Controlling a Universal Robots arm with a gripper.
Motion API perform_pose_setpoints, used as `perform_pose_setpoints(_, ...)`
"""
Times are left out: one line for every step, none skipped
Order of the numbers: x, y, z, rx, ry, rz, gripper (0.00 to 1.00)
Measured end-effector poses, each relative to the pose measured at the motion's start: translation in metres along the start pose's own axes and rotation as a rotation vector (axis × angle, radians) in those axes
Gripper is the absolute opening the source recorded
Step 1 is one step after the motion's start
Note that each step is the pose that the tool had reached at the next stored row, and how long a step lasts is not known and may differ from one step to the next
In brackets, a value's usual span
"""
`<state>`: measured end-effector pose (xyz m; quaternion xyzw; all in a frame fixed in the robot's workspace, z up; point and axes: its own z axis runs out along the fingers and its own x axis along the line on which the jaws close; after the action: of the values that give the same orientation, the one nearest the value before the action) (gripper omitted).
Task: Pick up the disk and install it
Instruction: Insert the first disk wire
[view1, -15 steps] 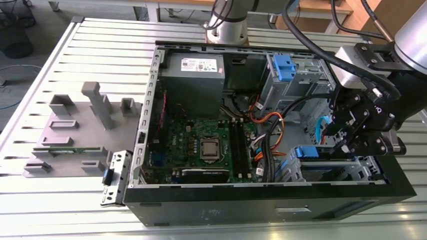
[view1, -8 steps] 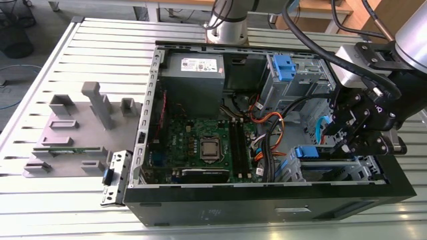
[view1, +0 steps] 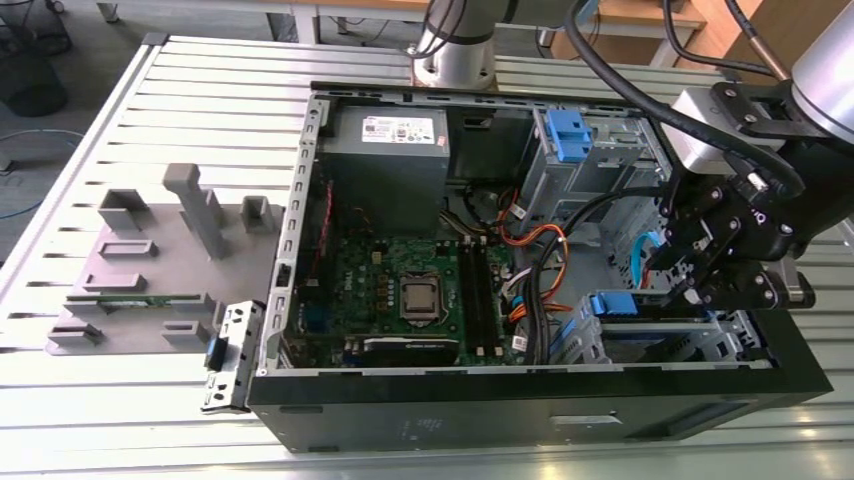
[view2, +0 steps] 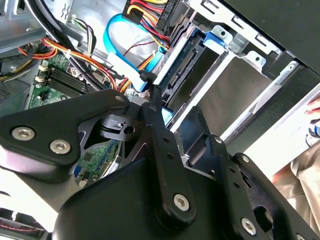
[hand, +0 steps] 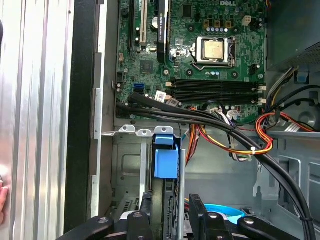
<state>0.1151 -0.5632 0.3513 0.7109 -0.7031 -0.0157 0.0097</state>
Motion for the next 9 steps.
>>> perform_pose_setpoints(0.0000,0.0000,0.0000,0.0000,-0.0001,0.000,0.42)
perform_pose_setpoints(0.0000,0.0000,0.0000,0.0000,0.0000,0.000,0.42)
perform_pose_setpoints(0.0000,0.0000,-0.0001,0.0000,0.0000,0.000,0.42)
perform_pose_setpoints(0.0000,0.0000,-0.0003,0.0000,0.0001,0.000,0.42)
perform_pose_setpoints(0.0000,0.0001,-0.0017,0.0000,0.0006,0.000,0.42)
perform_pose_setpoints(0.0000,0.0001,-0.0034,0.0000,0.0004,0.000,0.42)
perform_pose_setpoints(-0.0001,0.0002,-0.0053,0.0000,0.0000,0.000,0.42)
perform_pose_setpoints(-0.0001,0.0003,-0.0072,0.0000,-0.0002,0.000,0.42)
perform_pose_setpoints(-0.0001,0.0003,-0.0087,0.0000,-0.0002,0.000,0.42)
